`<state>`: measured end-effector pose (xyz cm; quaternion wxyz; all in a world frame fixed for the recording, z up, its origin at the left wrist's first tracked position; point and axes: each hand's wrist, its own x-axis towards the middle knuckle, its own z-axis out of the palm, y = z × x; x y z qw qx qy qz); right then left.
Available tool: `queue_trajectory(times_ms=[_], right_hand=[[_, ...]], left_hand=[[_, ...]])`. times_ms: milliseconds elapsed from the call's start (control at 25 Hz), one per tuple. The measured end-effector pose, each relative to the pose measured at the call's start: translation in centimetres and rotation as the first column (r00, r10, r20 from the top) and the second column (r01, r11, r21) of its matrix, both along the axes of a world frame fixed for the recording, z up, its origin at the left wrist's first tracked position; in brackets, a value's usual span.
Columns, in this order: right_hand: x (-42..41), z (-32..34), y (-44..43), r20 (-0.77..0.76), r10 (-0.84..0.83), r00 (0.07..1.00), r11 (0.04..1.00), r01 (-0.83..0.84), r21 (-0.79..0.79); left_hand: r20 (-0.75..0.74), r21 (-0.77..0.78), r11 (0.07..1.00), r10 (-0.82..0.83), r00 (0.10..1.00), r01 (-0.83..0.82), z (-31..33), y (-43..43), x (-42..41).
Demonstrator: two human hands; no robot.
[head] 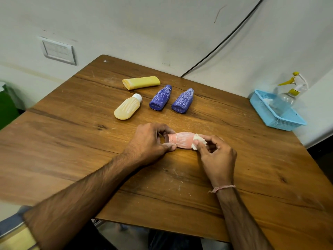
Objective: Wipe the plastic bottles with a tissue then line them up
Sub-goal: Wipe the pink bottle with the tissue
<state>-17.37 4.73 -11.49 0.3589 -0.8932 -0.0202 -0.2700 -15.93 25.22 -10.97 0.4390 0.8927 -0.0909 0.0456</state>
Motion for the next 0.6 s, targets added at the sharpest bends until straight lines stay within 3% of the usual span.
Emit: queue_trajectory(times_ms=[120,280,400,440,560,600], right_hand=[[-0.8,-0.2,0.8,0.038,0.216,0.976,0.959,-0.204,-0.198],[-0.3,0.1,0.4,0.03,-0.011,0.999,1.0,0.011,-0.012],[-1.1,-0.2,1.3,0.058,0.18,0.982,0.959,-0.163,-0.23],[-1.2,-0.4,1.3,0.075,0.19,0.979,0.956,-0.168,-0.239],[-0.8,-0.1,1.1,0.076,0.02,0.997,0.998,-0.015,-0.067],[-0.9,-0.1,1.3,0.074,0.073,0.995,0.991,-0.064,-0.116]], left_hand=[[0.011,0.017,1.0,-0.005,1.0,0.005,0.0,0.0,0.0],[-0.014,0.017,0.999,-0.03,0.999,0.03,0.1,0.0,0.0],[0.005,0.028,0.999,-0.025,1.0,0.025,0.0,0.1,0.0],[0.008,0.032,0.999,-0.028,1.0,0.027,0.0,0.1,0.0],[-0.013,0.049,0.998,-0.046,0.999,0.046,0.0,0.0,0.0],[-0.01,0.054,0.997,-0.046,0.999,0.047,0.0,0.1,0.0]])
